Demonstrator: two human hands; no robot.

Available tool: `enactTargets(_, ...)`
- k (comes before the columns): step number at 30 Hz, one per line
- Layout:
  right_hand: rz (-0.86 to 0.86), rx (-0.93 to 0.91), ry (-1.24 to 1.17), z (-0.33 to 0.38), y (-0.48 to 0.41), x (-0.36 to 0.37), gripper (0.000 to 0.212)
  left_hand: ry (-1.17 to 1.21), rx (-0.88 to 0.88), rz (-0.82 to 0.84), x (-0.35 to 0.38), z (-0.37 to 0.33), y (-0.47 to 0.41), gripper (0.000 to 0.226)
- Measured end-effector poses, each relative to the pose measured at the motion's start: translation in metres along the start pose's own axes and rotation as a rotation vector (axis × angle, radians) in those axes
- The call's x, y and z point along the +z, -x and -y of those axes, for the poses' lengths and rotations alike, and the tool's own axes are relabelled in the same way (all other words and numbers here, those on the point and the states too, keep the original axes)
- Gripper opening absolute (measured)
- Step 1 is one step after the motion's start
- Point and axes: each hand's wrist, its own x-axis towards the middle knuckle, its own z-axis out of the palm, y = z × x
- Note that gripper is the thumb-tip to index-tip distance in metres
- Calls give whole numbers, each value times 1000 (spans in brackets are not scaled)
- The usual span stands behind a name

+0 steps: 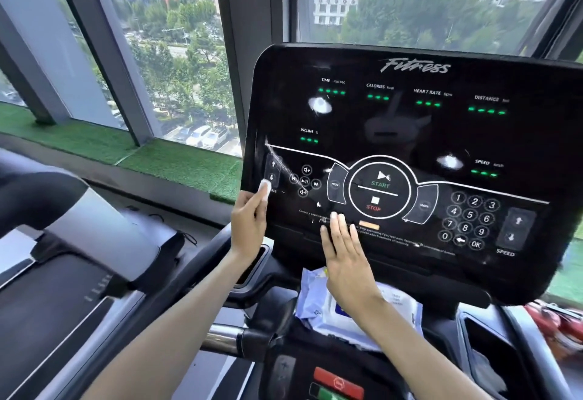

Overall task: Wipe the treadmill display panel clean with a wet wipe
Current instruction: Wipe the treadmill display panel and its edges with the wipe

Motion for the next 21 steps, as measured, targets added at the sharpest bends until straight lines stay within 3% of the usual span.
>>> enactTargets(4,8,7,-12,1,0,1,74,-2,-185,-170,20,-23,-19,42)
enactTargets(6,10,10,-27,1,-1,2,75,-25,-67,-82,31,-34,-7,46)
enactTargets(9,18,-5,-10,-1,-2,2,77,-109,250,126,27,-24,5,48)
enactTargets(10,18,-5,-13,-2,-2,2,77,-111,232,118,21,-18,-1,48)
enactTargets(13,28,-2,-15,-2,-1,2,80,-49,-154,-119,11,-11,-21,47)
enactTargets(14,29,-4,-14,-2,-1,2,80,-42,-207,-162,15,-16,-21,47)
enactTargets(16,11,-4,-20,-2,-1,3,81,-77,-55,-89,30,-31,-8,45)
enactTargets(19,-12,2,-35,-3,-1,3,80,-99,300,163,37,-35,9,41)
enactTargets(21,-1,-7,-24,-3,0,3,79,-95,264,128,28,-23,-5,42)
